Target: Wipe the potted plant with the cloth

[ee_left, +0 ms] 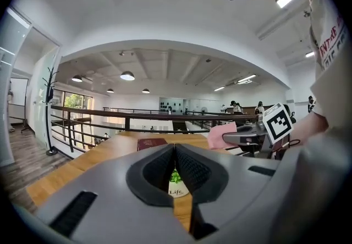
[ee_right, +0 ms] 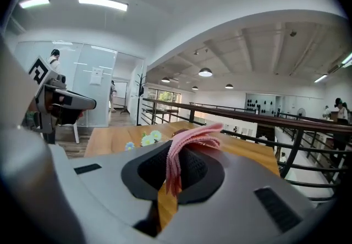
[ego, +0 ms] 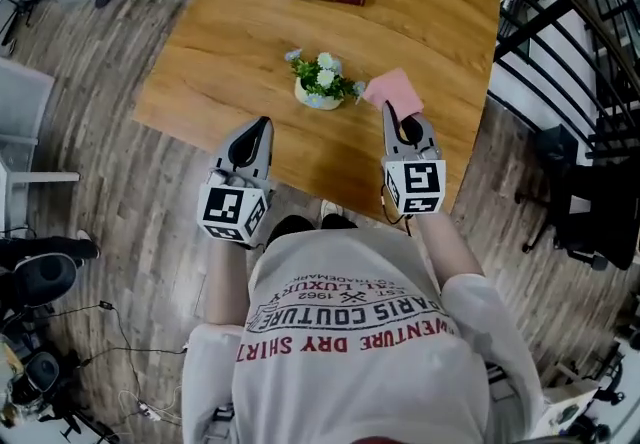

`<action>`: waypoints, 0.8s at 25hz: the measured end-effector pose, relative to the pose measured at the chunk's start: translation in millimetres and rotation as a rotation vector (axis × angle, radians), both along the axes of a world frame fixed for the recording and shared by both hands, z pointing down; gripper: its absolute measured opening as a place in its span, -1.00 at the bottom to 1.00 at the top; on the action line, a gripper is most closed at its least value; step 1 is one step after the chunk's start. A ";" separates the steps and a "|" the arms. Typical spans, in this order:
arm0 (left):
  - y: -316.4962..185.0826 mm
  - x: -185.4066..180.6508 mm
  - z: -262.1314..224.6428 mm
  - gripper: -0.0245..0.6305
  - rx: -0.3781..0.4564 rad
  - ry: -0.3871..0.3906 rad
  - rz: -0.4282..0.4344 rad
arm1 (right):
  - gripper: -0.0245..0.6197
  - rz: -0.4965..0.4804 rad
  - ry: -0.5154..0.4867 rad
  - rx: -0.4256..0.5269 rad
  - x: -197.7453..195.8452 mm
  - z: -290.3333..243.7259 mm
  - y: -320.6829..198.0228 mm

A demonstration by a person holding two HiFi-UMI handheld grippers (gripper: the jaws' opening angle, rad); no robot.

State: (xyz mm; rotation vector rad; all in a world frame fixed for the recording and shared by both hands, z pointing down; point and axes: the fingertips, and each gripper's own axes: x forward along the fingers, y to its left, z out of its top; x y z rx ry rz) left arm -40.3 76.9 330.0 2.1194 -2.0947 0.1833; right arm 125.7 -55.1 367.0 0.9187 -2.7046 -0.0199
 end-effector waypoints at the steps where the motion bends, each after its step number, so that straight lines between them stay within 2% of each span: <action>1: -7.6 -2.7 2.6 -0.87 -0.009 0.000 0.013 | -0.81 0.015 0.010 0.001 -0.2 1.9 -5.7; 7: -52.5 -20.3 34.2 -0.87 -0.094 0.035 0.124 | -0.81 0.099 0.092 -0.038 -9.1 32.7 -32.2; 12: -76.4 -26.4 77.8 -0.87 -0.224 0.064 0.251 | -0.81 0.190 0.187 -0.160 -10.7 77.4 -33.5; 16: -89.6 -30.6 98.8 -0.87 -0.266 0.089 0.315 | -0.81 0.181 0.224 -0.216 -25.6 100.3 -31.1; 20: -102.9 -26.7 122.3 -0.87 -0.289 0.065 0.387 | -0.81 0.167 0.260 -0.241 -39.3 125.6 -32.2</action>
